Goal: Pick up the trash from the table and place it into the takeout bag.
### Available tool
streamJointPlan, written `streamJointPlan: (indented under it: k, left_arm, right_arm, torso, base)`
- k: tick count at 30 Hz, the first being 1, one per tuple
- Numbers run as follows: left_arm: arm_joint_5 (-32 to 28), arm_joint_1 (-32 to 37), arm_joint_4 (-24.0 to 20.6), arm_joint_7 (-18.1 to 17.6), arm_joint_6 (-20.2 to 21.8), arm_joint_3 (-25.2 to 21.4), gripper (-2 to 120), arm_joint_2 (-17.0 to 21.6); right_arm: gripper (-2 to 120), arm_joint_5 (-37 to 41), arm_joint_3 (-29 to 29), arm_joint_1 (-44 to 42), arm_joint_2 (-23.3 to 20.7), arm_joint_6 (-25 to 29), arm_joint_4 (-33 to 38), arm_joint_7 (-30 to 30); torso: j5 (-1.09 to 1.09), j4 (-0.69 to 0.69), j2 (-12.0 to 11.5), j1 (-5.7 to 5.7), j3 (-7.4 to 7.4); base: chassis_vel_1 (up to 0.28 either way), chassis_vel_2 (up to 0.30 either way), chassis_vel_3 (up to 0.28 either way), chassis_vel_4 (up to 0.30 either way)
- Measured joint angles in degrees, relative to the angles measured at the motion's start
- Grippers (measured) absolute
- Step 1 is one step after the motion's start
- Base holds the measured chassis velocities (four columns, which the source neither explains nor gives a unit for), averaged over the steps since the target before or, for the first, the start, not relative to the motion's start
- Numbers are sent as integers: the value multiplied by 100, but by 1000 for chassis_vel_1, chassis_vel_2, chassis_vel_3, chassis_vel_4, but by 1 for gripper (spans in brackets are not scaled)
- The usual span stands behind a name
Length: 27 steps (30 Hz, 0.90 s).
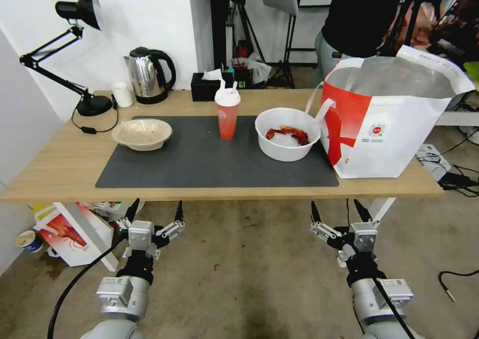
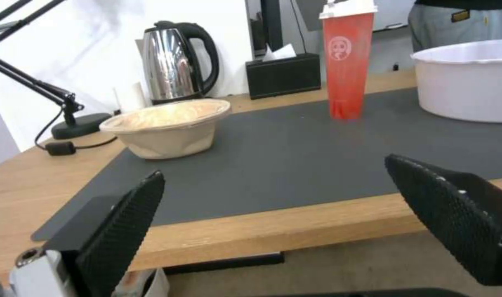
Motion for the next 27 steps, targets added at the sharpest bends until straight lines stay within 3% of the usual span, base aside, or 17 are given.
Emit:
streamJointPlan:
  k: [14,17,24,27]
  left_arm:
    - [0,0,0,0,0,0,100,0]
    - [0,0,0,0,0,0,100,0]
    - [0,0,0,-1,0,-1,100,-1]
    - [0,0,0,-1,-1,0,100,0]
  right_arm:
    - [100,32,-9,24,-26,-33,0,11]
    - [100,393,-123,321,-330,-444,50,174]
    - [100,621,-191,581,-591,-691,89,277]
    - [100,719,-227,681,-690,-792,87,305]
  torso:
    - [0,-1,0,0,0]
    - [1,1,0,0,0]
    - [0,5,0,1,0]
    - [2,-3,0,0,0]
  base:
    - [0,0,0,0]
    - [0,0,0,0]
    - [0,0,0,0]
    - [0,0,0,0]
